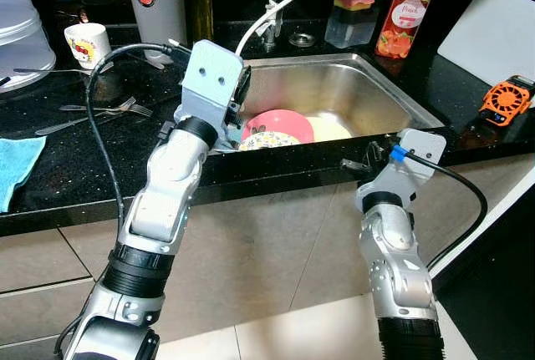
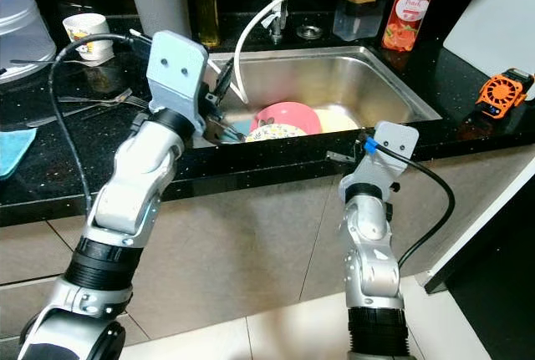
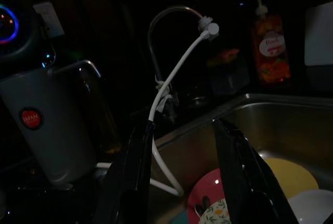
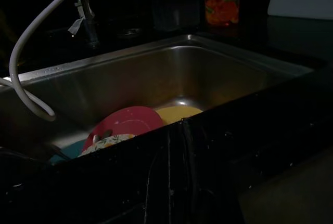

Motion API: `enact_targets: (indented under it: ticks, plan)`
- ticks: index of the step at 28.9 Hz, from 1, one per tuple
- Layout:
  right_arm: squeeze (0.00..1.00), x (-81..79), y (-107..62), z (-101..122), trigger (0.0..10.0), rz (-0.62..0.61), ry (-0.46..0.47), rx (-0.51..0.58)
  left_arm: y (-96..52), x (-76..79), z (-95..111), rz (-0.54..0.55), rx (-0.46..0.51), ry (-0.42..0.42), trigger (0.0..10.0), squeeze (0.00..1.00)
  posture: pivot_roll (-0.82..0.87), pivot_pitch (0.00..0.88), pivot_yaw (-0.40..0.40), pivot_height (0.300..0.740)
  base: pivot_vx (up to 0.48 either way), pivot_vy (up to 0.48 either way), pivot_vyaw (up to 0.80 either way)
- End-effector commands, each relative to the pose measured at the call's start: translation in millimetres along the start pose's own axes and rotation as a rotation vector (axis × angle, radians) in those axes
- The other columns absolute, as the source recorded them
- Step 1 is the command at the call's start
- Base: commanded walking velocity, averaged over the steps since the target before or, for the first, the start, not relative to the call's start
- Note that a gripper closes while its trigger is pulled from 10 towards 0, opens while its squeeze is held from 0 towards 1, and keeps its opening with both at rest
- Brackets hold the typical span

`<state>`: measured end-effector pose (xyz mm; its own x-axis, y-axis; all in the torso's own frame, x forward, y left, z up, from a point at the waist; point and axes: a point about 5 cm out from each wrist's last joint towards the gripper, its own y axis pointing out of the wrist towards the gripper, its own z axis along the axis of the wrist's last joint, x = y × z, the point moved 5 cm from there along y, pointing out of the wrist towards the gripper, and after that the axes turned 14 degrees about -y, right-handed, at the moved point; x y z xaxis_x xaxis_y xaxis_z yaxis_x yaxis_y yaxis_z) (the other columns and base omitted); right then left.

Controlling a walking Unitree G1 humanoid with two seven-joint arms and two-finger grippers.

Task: Kitchen organization

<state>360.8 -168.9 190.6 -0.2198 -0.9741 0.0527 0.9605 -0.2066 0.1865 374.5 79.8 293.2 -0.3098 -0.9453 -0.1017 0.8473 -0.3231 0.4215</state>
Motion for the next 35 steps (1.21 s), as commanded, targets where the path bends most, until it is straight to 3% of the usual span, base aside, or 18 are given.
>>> enact_targets:
  ticks: [1, 6, 12, 16, 26, 35]
  plan:
    - [0.0, 3.0, 2.8, 5.6, 10.0, -0.003, -0.008, 0.012, -2.8, 0.1, -13.0, 0.007, -0.044, 0.005, 10.0, 0.0, 0.19, 0.004, -0.034, 0.74, 0.0, 0.0, 0.0]
    - [0.0, -2.2, 4.5, 7.9, 10.0, 0.036, -0.027, 0.024, -9.7, -6.1, -20.2, 0.059, -0.073, -0.045, 10.0, 0.0, 0.2, 0.0, -0.061, 0.74, 0.0, 0.0, 0.0]
    - [0.0, -3.9, 6.3, 10.7, 10.0, 0.033, -0.025, 0.035, -15.0, -2.4, -25.9, 0.047, -0.086, -0.055, 10.0, 0.0, 0.18, 0.0, -0.042, 0.74, 0.0, 0.0, 0.0]
    - [0.0, -3.3, 5.2, 11.5, 10.0, 0.022, -0.018, 0.037, -11.3, 5.9, -28.9, 0.025, -0.093, -0.062, 10.0, 0.0, 0.17, 0.0, -0.039, 0.74, 0.0, 0.0, 0.0]
    - [0.0, -10.4, 3.4, 8.6, 10.0, 0.057, -0.027, 0.028, -16.9, 3.2, -33.2, 0.054, -0.112, -0.073, 10.0, 0.0, 0.17, 0.0, -0.04, 0.74, 0.0, 0.0, 0.0]
    - [0.0, -0.7, 9.1, 17.0, 10.0, 0.034, -0.043, 0.055, -7.5, 18.2, -26.3, 0.024, -0.073, -0.096, 10.0, 0.0, 0.14, 0.0, -0.053, 0.74, 0.0, 0.0, 0.0]
